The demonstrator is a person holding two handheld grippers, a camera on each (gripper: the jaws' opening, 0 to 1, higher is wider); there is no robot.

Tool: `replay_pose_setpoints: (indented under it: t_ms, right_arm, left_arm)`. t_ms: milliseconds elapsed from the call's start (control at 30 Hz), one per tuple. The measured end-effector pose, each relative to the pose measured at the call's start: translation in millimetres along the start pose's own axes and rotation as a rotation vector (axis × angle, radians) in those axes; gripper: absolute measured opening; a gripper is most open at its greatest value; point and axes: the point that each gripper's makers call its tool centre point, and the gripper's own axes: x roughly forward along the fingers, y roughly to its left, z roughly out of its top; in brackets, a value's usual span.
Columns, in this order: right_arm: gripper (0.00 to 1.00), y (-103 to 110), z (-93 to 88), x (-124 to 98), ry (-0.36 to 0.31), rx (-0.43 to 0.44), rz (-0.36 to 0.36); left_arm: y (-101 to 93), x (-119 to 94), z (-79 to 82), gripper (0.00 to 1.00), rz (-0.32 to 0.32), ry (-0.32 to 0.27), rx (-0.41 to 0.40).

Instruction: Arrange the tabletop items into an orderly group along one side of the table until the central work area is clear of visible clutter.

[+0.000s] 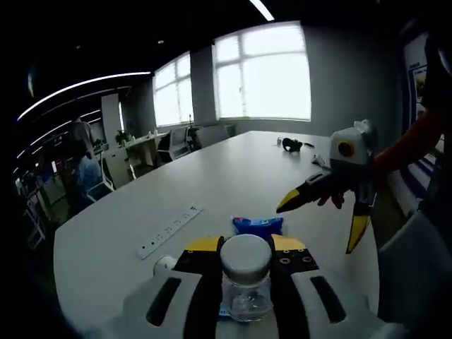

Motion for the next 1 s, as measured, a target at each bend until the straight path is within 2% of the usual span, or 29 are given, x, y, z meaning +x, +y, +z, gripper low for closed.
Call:
replay_pose_setpoints:
  t_ms: [67,367,733,1000]
  right_arm:
    - [0.86,1,-0.2,0,-0.001,-0.012,-0.01]
    - [0.93,13,-2.9,0,0.006,-0.027,-0.035]
    - [0.96,23,-9.1,-4,0.019,-0.011,-0.048]
    - [0.98,27,-9.5,-8,0.01,0.006,-0.062]
  left_arm:
    - [0.6,-3,-1.5,0.22,-0.003,-0.003,0.007]
    - [4.6,-17,-11.0,0.22,-0.024,-0.006,0.005]
    - [14.2,-30,-25.6,0.22,-0.019,-0.003,0.019]
    - [19.3,-38,-38.3,0.22,-0.038,-0.003,0.043]
